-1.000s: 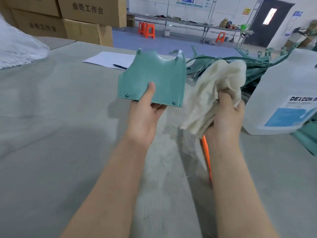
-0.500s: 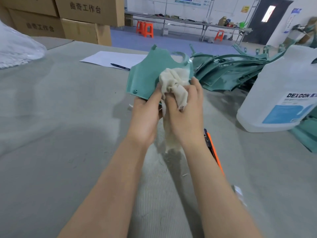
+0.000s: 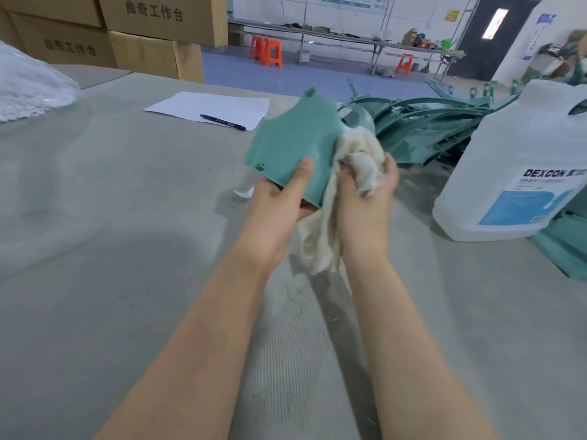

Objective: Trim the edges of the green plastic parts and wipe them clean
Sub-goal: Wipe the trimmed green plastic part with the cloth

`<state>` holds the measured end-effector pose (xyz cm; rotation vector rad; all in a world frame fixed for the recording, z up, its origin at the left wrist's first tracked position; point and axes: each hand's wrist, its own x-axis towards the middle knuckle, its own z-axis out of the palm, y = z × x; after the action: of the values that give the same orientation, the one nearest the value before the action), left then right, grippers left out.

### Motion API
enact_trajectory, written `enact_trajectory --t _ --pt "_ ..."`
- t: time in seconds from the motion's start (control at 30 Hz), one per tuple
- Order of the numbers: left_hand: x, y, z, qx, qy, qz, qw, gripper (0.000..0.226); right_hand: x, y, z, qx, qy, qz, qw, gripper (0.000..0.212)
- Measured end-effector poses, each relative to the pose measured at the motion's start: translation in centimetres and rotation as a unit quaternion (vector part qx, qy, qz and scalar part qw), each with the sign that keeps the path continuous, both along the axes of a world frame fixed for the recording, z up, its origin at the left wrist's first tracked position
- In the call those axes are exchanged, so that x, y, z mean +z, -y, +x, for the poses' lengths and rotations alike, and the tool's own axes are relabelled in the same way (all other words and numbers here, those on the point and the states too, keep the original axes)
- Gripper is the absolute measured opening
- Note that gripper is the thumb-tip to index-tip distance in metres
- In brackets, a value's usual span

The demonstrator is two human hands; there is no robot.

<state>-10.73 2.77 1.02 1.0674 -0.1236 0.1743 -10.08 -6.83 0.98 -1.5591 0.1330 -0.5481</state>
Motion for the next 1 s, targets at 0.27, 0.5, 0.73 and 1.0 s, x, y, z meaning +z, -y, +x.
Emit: enact_trajectory --t 0.27,0.5,0.73,1.0 --pt "0.0 -1.2 0.5 0.021 0.011 -0.043 0.999 0.015 -0.6 -2.3 -0.4 0.075 0.016 -0.029 0.997 0.007" --pt "-0.2 -1.2 0.3 -0.060 -0.010 -0.055 0.997 0.014 -0.6 -0.2 0.4 0.007 -0.060 0.002 0.998 0.029" --pt "-0.8 -0.6 0.4 -0.082 -0.035 0.000 0.996 0.023 0.1 2.1 0.6 -0.023 -0.047 0.053 0.997 0.019" --pt "-0.3 -1.0 0.5 -0.011 0.000 -0.060 0.998 0.018 -0.5 -2.0 -0.5 0.110 0.002 -0.029 0.994 0.004"
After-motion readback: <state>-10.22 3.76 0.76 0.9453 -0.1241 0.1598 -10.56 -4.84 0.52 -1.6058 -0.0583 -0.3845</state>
